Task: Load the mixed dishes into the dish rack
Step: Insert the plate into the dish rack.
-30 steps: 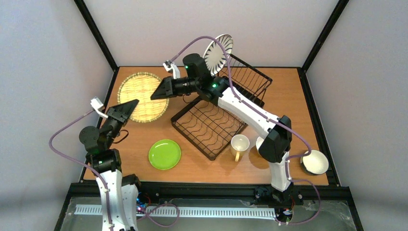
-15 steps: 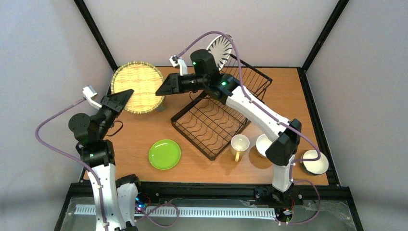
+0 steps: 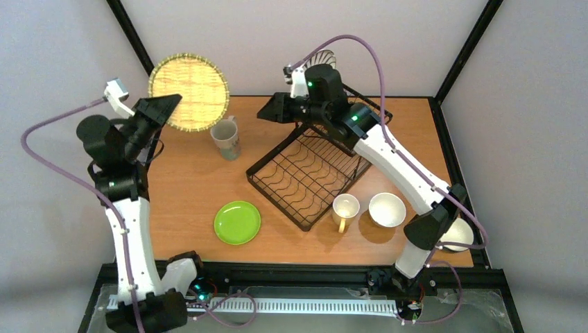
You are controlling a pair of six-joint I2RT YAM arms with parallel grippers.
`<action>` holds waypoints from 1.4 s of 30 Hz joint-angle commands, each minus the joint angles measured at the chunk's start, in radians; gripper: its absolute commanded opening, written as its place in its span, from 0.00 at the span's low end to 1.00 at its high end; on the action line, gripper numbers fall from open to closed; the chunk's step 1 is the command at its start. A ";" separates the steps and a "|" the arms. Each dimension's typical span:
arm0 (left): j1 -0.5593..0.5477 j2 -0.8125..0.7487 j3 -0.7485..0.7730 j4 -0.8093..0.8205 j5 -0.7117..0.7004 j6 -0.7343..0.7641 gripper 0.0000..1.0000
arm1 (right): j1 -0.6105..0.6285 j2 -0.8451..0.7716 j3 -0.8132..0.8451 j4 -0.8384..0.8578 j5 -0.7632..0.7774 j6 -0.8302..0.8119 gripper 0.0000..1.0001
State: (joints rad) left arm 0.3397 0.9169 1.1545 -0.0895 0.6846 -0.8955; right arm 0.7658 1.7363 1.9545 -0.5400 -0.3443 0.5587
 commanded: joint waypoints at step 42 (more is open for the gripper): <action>-1.021 0.984 1.219 -0.507 -0.884 0.902 0.00 | -0.252 -0.433 -0.634 0.151 0.910 -0.028 0.76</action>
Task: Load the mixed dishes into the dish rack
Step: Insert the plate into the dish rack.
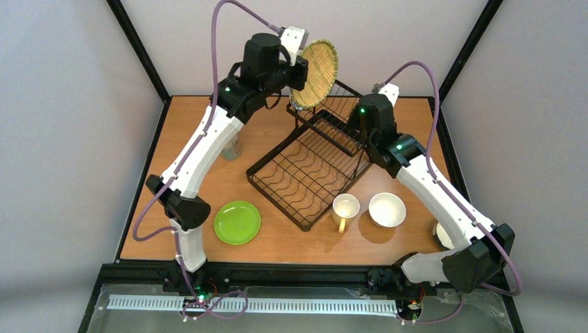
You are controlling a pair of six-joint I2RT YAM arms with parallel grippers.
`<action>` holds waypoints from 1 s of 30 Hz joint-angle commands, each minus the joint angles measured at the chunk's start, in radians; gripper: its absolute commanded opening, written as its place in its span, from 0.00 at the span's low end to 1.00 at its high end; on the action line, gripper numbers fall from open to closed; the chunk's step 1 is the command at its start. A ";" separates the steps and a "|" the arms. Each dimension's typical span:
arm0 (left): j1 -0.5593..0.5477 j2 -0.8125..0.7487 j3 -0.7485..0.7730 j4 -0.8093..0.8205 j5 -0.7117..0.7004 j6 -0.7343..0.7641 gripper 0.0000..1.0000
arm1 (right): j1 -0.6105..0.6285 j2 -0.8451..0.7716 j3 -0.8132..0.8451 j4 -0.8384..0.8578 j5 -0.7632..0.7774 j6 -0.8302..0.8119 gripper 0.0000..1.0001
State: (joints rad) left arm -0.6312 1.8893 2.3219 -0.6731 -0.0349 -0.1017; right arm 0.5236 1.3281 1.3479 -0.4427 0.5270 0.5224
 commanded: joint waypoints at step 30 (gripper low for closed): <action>-0.144 0.085 -0.119 0.415 -0.323 0.559 0.00 | -0.016 -0.123 -0.123 0.234 0.066 -0.129 0.76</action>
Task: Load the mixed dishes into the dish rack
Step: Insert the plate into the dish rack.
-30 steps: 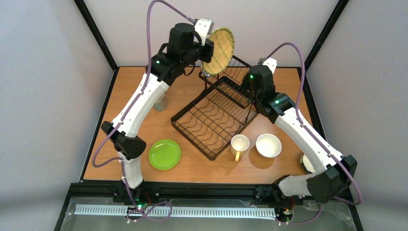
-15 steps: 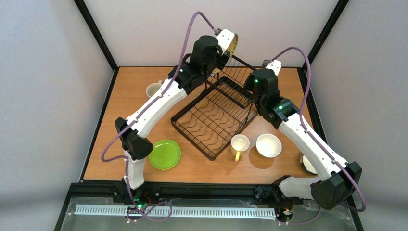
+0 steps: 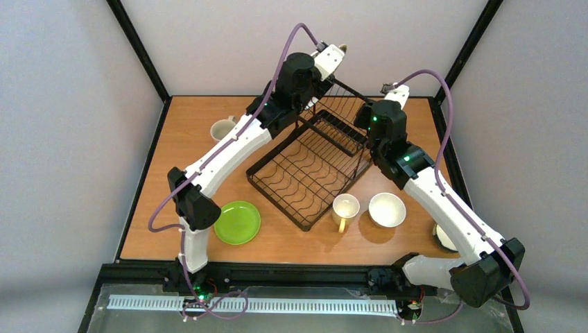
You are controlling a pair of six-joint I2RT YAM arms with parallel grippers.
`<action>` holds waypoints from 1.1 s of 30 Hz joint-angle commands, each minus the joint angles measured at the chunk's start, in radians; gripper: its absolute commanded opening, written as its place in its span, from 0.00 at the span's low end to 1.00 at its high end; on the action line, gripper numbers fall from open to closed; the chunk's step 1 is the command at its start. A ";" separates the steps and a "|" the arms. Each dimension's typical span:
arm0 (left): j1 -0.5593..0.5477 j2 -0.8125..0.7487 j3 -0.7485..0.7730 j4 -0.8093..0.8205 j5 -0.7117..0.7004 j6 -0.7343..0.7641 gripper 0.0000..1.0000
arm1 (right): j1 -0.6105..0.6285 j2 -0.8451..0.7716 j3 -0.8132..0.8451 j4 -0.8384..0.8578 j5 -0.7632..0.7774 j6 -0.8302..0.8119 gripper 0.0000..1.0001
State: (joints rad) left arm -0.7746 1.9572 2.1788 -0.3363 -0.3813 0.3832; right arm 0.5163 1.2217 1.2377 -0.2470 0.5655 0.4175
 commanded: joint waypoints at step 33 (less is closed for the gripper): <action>0.100 -0.012 -0.146 0.112 0.144 0.053 0.00 | -0.009 0.003 -0.052 0.076 0.040 -0.036 0.76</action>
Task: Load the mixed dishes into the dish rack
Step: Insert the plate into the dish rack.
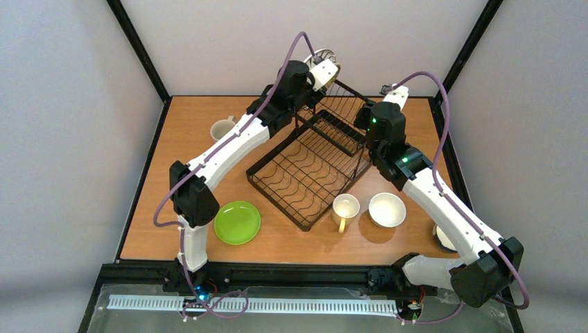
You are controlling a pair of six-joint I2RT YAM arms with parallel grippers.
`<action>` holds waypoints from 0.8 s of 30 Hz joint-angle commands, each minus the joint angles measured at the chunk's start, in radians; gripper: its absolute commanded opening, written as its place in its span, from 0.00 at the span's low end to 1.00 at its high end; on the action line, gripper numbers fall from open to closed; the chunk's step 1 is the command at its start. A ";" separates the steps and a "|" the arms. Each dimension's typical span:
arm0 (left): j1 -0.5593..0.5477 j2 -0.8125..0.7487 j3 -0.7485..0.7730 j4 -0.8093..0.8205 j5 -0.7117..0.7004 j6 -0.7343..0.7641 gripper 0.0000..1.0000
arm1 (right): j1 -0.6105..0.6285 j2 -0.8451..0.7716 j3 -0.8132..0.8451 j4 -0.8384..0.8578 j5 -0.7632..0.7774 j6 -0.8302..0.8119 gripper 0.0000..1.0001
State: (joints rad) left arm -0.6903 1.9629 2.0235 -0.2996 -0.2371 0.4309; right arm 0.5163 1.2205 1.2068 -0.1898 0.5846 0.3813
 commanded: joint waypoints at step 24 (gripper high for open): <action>0.020 0.075 0.088 -0.008 -0.029 -0.090 0.04 | -0.009 0.042 -0.046 0.050 0.014 0.004 0.76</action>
State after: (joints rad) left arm -0.6804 2.0243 2.0541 -0.2996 -0.2459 0.3580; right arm 0.5163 1.2510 1.1763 -0.1673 0.5873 0.3813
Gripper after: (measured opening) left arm 0.095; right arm 0.756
